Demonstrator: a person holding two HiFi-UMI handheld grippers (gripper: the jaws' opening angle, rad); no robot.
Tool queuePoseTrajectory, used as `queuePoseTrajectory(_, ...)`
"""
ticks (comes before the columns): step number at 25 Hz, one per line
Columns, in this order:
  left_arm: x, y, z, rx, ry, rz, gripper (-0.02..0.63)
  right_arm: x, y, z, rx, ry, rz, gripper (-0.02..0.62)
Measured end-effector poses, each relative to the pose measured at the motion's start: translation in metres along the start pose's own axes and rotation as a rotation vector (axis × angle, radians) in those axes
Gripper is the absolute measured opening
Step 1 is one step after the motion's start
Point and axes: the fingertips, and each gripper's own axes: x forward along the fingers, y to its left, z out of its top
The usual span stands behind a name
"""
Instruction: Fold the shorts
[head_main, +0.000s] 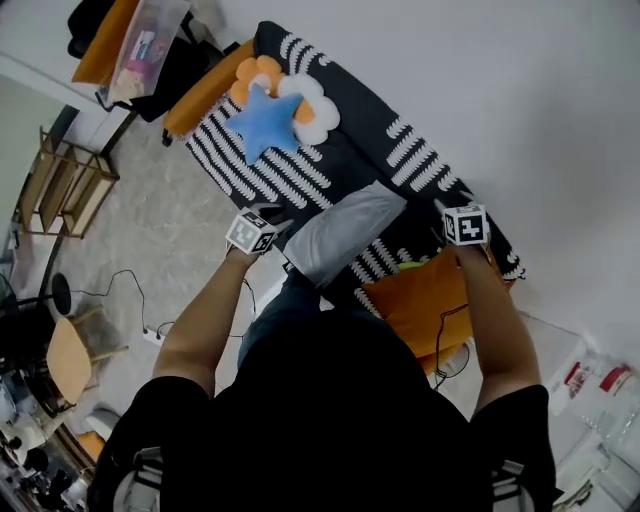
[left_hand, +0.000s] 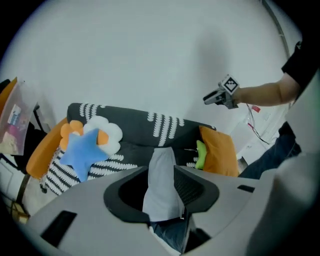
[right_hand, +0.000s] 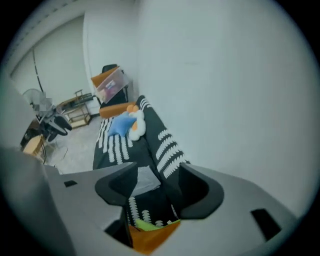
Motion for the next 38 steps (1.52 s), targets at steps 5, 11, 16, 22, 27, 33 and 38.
queuePoseTrajectory(5,-0.025,-0.011,0.072,-0.068,-0.081,0.048,0.184,-0.054,-0.003,0.012,0.096,-0.104,-0.014,0.278)
queuePoseTrajectory(11,-0.052,-0.03,0.153,-0.027,-0.21,0.037,0.187,-0.098,0.012,0.03,0.179,-0.18,0.019,0.278)
queuePoseTrajectory(16,-0.062,-0.038,0.193,0.072,-0.253,-0.019,0.187,-0.12,0.017,0.044,0.247,-0.23,-0.036,0.278)
queuePoseTrajectory(22,-0.07,-0.014,0.212,0.158,-0.223,-0.097,0.189,-0.137,0.041,0.06,0.374,-0.245,-0.079,0.278)
queuePoseTrajectory(27,-0.072,0.007,0.232,0.245,-0.223,-0.167,0.192,-0.142,0.056,0.056,0.432,-0.226,-0.139,0.278)
queuePoseTrajectory(33,-0.065,0.021,0.251,0.314,-0.216,-0.26,0.192,-0.154,0.058,0.052,0.54,-0.237,-0.263,0.278)
queuePoseTrajectory(38,-0.059,0.024,0.269,0.359,-0.223,-0.314,0.192,-0.174,0.053,0.051,0.615,-0.262,-0.369,0.276)
